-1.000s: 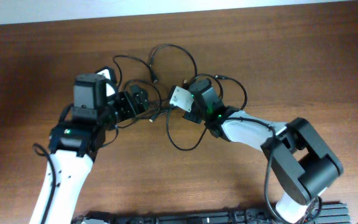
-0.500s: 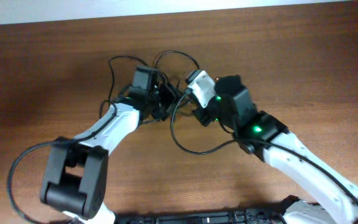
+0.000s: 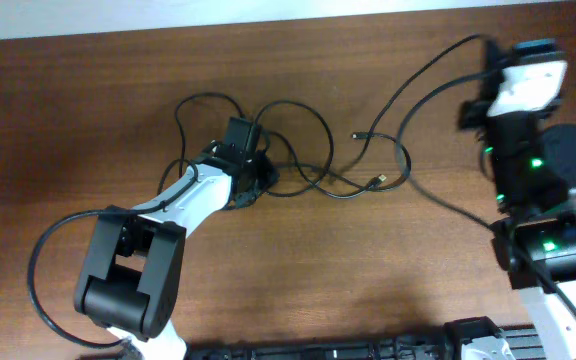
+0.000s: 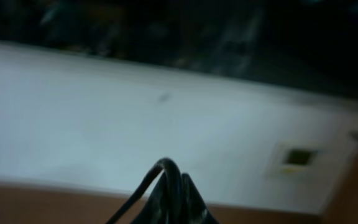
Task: Untangle cables
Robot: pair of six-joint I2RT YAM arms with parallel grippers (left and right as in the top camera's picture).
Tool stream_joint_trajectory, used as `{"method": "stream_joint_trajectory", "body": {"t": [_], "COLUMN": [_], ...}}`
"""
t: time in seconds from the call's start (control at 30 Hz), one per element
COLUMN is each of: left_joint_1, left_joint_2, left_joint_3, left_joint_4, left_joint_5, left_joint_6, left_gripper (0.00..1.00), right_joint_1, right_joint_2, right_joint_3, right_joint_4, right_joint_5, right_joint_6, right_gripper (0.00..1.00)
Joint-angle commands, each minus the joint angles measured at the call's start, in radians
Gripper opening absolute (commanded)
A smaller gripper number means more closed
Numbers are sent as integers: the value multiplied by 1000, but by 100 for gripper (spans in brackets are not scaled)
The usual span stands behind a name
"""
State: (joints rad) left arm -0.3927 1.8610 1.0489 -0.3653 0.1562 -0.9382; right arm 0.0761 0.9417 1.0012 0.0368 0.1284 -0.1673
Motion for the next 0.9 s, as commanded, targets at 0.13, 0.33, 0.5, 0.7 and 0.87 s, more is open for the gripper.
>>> {"method": "stream_joint_trajectory", "body": {"t": [0.13, 0.33, 0.5, 0.7, 0.87], "left_joint_1": [19, 16, 16, 16, 16], "left_joint_2": [16, 16, 16, 16, 16], "left_joint_3": [-1, -1, -1, -1, -1], "left_joint_4": [-98, -100, -100, -93, -92], "left_joint_5": [-150, -152, -149, -150, -145], "left_joint_6": [16, 16, 12, 12, 8], "left_gripper": [20, 90, 99, 99, 99], "right_joint_1": [-336, -546, -566, -576, -576], "right_joint_2": [131, 458, 659, 846, 1022], "right_joint_3": [28, 28, 28, 50, 170], "right_joint_4": [238, 312, 462, 697, 713], "right_joint_5": [86, -11, -209, -230, -231], "right_joint_6": [0, -151, -182, -323, -455], "right_gripper": [4, 4, 4, 4, 4]}}
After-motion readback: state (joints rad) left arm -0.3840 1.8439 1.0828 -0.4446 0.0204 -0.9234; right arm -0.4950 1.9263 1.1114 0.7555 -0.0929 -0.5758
